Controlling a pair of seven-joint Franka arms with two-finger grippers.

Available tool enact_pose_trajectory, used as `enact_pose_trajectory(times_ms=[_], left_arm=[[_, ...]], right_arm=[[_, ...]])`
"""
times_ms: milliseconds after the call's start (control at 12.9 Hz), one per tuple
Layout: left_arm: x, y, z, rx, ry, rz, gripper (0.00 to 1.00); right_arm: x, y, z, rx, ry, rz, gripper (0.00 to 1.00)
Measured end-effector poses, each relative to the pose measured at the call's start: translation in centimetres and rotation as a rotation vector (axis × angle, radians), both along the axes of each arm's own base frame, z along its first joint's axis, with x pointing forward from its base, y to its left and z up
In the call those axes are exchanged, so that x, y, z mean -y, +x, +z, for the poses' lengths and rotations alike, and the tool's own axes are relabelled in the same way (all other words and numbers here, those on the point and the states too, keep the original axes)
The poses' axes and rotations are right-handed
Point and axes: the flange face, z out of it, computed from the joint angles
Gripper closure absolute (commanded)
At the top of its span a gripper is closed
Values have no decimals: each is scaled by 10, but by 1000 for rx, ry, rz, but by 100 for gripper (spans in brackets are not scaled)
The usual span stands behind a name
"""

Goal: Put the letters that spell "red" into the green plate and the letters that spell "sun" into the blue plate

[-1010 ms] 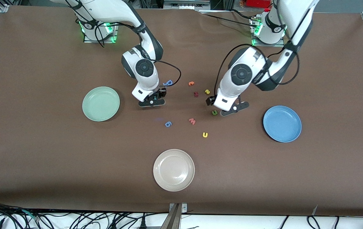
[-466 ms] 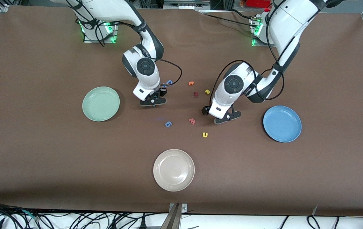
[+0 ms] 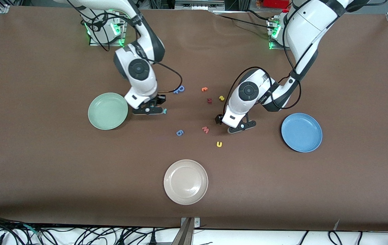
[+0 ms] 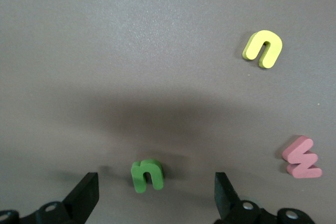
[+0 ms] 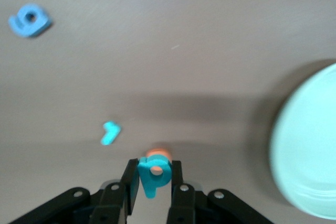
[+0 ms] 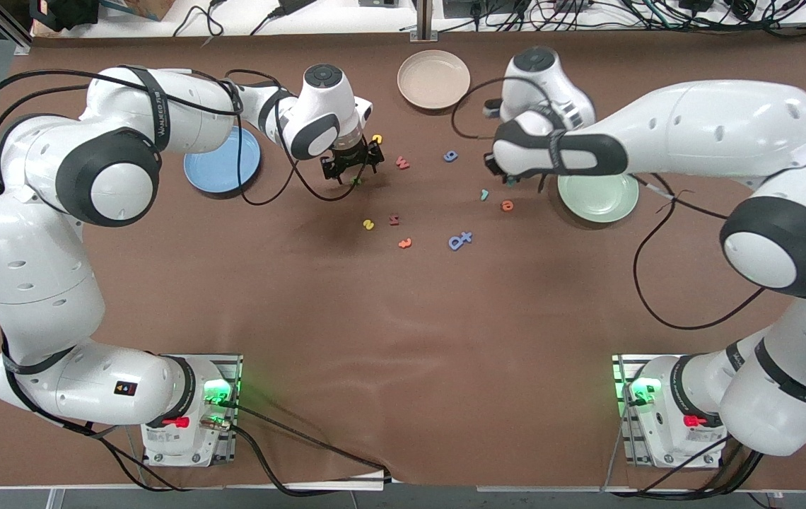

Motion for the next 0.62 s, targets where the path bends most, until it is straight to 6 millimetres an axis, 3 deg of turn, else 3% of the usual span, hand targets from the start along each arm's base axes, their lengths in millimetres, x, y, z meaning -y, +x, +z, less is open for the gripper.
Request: enact_pose_trajectory(times_ms=[155, 389, 466, 622], left_arm=[[0, 0, -1, 0, 2, -3, 12], [0, -1, -5, -6, 2, -2, 21], [0, -1, -6, -8, 2, -2, 27], [-1, -1, -7, -9, 3, -1, 55]], right_arm=[[46, 16, 17, -51, -28, 73, 100], [128, 39, 12, -116, -56, 174, 100], [153, 40, 5, -139, -64, 185, 100], [187, 38, -14, -182, -79, 190, 100]])
